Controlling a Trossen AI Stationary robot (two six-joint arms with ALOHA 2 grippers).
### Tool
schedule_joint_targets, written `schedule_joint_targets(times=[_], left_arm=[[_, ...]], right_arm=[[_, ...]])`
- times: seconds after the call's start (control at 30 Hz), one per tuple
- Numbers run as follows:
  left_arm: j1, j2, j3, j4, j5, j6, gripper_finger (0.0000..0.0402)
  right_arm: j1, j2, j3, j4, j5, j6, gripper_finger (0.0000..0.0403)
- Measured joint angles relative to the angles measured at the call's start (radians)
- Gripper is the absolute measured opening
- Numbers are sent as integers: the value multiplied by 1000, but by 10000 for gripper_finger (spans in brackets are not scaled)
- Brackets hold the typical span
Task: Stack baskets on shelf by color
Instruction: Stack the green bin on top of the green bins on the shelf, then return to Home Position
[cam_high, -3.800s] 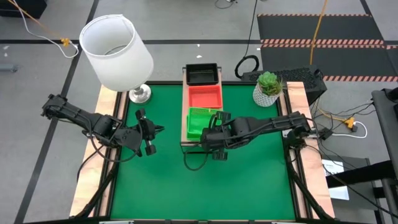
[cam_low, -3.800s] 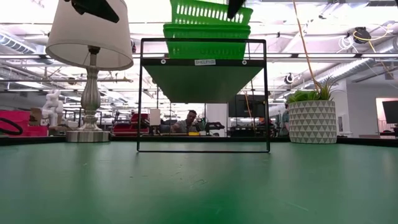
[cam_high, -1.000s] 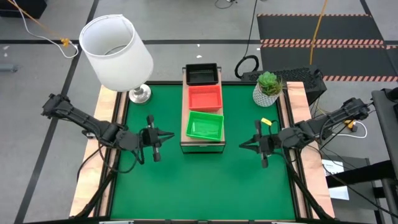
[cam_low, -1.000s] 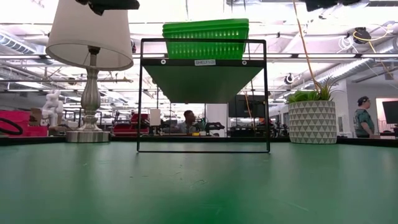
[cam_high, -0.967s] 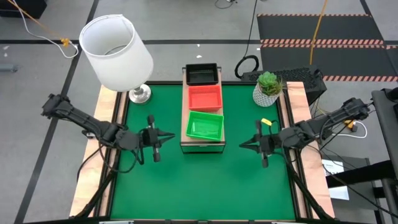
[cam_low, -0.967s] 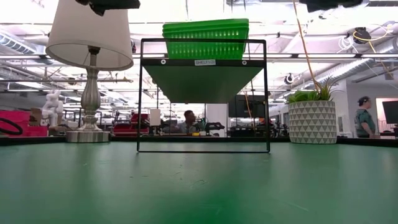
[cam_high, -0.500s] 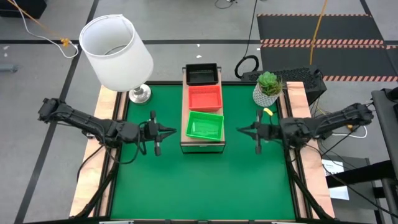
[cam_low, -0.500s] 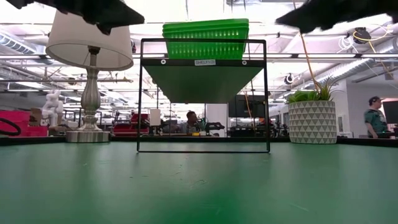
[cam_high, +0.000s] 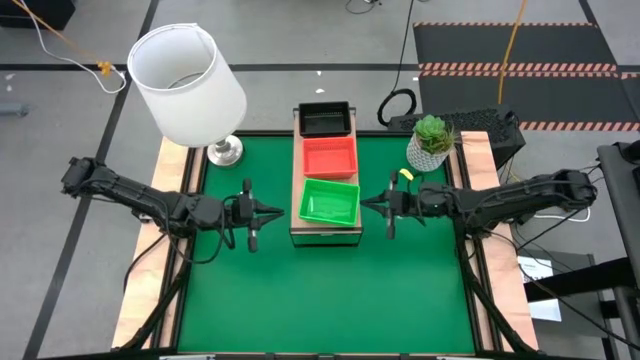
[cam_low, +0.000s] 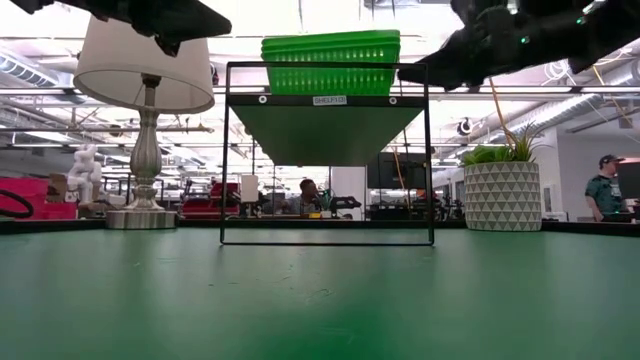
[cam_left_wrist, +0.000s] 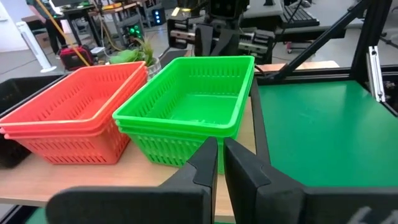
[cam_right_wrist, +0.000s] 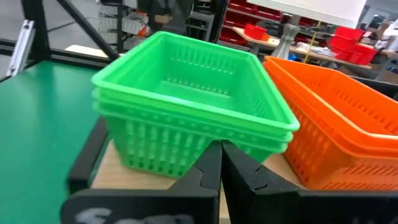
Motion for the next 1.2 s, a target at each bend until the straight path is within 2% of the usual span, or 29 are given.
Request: schedule_joint_targets(times=[0.2,0.53,0.67,0.77,0.93,1.1,1.2], left_arm=[[-26,0,0,-2,0,-17,31],[-64,0,0,-3,0,-37,31],[-72,0,0,-1,0,-38,31],[-72,0,0,0,0,-28,31],[-84,-27,0,-4,-1,1,31],[-112,-106,2,-88,-1,27,31],[-124,-151,1,-150,-5,20,31]], right_arm=[[-34,48,0,77,0,-5,0],[-76,49,0,109,-58,-5,0],[-88,45,0,114,-134,-8,0],[-86,12,0,93,-135,-4,0],[-76,-93,0,-46,-132,27,0],[-45,-223,0,-236,-127,41,0],[-29,-290,-6,-288,-126,47,0]])
